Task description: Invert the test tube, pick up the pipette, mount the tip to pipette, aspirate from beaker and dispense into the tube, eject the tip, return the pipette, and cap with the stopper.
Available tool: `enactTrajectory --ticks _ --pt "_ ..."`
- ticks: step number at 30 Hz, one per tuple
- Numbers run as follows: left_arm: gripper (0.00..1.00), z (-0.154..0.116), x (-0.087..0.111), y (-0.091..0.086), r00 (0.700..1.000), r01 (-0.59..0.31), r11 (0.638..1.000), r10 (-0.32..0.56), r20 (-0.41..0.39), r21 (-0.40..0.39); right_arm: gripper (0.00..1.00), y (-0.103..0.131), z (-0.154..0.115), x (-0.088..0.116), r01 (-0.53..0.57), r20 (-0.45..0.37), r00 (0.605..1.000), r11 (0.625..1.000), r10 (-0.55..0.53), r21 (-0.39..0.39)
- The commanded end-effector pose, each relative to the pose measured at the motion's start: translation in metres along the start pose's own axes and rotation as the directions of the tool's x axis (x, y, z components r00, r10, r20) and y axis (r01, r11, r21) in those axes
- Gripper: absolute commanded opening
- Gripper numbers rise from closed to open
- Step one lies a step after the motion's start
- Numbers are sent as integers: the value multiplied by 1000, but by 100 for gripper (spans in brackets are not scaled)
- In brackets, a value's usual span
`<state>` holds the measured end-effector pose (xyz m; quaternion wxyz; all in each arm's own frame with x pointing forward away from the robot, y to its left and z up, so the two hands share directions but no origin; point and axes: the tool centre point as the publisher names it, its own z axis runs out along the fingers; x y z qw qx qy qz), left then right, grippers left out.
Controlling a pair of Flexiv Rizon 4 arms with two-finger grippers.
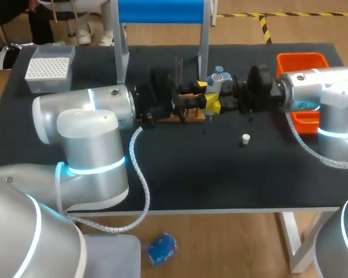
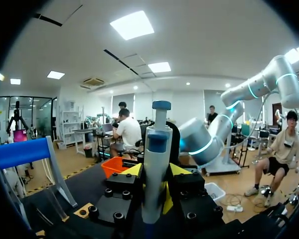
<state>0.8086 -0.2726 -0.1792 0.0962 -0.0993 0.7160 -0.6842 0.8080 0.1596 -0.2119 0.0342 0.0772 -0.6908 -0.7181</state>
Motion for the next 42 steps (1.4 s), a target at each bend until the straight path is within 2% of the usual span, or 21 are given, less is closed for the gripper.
enactTrajectory --ticks 1,6,12,18,24,27,42 --pt "0 1 6 -1 1000 0 1000 0 3 3 100 -2 -2 -5 -1 12 1000 1000 1 2" --pt "0 1 6 -1 1000 0 1000 0 3 3 100 -1 -6 -4 -13 19 1000 1000 12 27" --pt "0 1 6 -1 1000 0 1000 0 3 3 100 1 -37 1 -32 49 998 996 28 83" --pt "0 1 6 -1 1000 0 1000 0 3 3 100 8 -77 1 -55 129 991 988 37 142" --pt "0 1 6 -1 1000 0 1000 0 3 3 100 16 -103 -12 -76 232 972 981 33 178" --pt "0 1 6 -1 1000 0 1000 0 3 3 100 18 -107 -19 -110 290 956 977 53 184" --pt "0 1 6 -1 1000 0 1000 0 3 3 100 18 -107 -19 -110 290 956 977 53 184"
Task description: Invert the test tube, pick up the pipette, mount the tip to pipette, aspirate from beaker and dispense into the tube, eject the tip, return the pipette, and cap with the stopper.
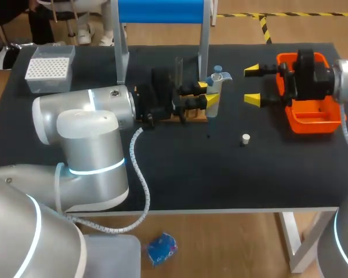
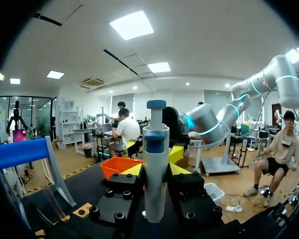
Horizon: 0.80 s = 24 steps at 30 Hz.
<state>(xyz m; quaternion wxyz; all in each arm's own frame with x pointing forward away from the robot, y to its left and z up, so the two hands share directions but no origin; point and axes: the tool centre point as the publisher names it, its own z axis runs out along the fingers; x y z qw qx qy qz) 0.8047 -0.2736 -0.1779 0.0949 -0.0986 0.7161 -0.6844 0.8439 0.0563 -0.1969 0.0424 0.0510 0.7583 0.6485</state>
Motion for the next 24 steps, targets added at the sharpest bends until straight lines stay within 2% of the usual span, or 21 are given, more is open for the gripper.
enactTrajectory --ticks 1,2,7,8,11,13,16,24 --pt "0 1 2 1 1000 -1 1000 1 6 3 100 1 1 -5 -17 14 1000 1000 17 8" --pt "0 1 2 1 1000 -1 1000 1 6 3 100 4 3 -13 -30 33 999 999 29 39" --pt "0 1 2 1 1000 -1 1000 1 6 3 100 31 8 -57 24 36 999 998 -26 56" --pt "0 1 2 1 1000 -1 1000 1 6 3 100 39 11 -71 24 39 999 997 -27 70" --pt "0 1 2 1 1000 -1 1000 1 6 3 100 58 23 -97 40 30 999 994 -44 102" --pt "0 1 2 1 1000 -1 1000 1 6 3 100 65 33 -117 37 54 998 990 -44 134" --pt "0 1 2 1 1000 -1 1000 1 6 3 100 70 53 -144 14 73 997 986 -26 169" --pt "0 1 2 1 1000 -1 1000 1 6 3 100 70 102 -189 -29 137 991 977 0 212"
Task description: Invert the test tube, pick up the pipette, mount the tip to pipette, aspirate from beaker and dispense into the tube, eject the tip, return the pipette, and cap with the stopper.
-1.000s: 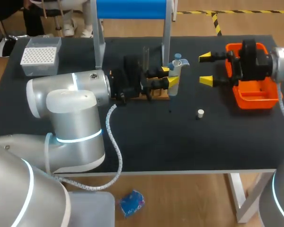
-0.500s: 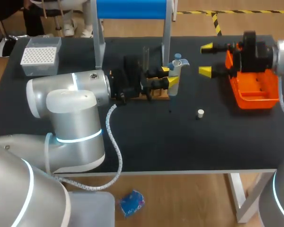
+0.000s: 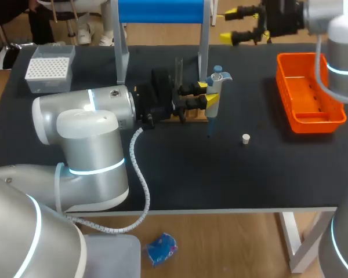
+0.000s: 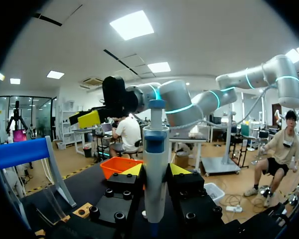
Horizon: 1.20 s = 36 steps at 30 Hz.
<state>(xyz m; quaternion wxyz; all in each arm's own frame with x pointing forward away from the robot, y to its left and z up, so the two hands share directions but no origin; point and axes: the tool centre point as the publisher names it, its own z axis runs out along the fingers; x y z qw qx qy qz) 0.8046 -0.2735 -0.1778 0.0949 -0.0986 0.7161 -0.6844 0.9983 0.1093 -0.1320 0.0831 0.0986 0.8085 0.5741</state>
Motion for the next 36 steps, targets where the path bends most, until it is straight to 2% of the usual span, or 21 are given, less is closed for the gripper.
enactTrajectory --ticks 1,5,12,36 --pt "0 1 1 1 1000 -1 1000 1 6 3 100 2 52 -42 -9 20 1000 999 8 41" --pt "0 1 1 1 1000 -1 1000 1 6 3 100 -4 71 -52 -13 30 999 999 11 47" --pt "0 1 1 1 1000 -1 1000 1 6 3 100 -16 89 -48 -13 31 999 998 11 61" --pt "0 1 1 1 1000 -1 1000 1 6 3 100 -14 95 -52 -23 67 998 998 19 51"
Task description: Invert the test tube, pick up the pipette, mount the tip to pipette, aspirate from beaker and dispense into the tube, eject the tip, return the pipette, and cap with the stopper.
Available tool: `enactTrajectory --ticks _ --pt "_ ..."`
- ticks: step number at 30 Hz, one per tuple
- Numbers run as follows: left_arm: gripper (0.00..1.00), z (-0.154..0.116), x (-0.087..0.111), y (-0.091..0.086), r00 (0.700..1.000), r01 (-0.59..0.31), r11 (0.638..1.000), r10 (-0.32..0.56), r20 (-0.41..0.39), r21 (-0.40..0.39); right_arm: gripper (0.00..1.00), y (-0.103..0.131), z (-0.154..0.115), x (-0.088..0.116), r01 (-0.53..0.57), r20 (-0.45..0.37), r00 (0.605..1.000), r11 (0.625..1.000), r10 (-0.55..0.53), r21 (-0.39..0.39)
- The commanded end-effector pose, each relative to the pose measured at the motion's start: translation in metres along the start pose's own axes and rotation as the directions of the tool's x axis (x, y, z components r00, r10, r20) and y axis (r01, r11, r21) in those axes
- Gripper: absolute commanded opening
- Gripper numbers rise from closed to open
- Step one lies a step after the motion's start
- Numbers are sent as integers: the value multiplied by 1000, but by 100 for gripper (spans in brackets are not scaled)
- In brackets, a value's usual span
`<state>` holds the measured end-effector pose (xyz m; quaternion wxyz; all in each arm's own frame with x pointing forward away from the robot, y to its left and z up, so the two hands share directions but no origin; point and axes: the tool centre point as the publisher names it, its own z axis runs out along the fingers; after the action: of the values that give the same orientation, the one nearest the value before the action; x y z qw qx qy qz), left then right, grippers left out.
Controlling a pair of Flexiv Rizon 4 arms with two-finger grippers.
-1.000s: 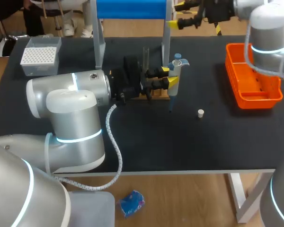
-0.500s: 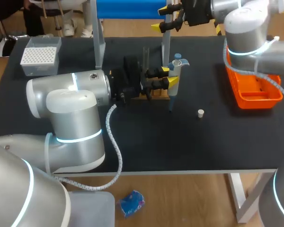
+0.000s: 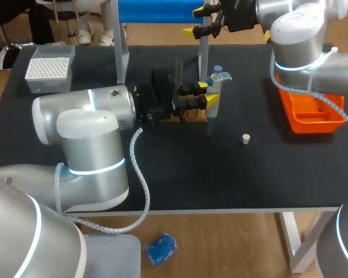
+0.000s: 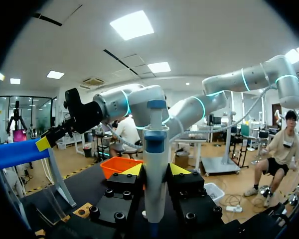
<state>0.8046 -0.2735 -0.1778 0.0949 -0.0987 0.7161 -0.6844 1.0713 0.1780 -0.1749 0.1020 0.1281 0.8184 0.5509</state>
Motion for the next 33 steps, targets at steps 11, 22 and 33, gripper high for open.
enactTrajectory --ticks 11,22,33 --pt "0 -1 -6 -2 999 -3 1000 4 32 -23 100 0 0 0 -1 0 1000 1000 1 1" --pt "0 -83 -57 -32 982 -25 990 51 181 -141 100 0 0 0 -1 0 1000 1000 1 1" --pt "0 -147 -117 -44 986 -19 971 57 154 -238 100 0 0 0 -1 0 1000 1000 1 1"
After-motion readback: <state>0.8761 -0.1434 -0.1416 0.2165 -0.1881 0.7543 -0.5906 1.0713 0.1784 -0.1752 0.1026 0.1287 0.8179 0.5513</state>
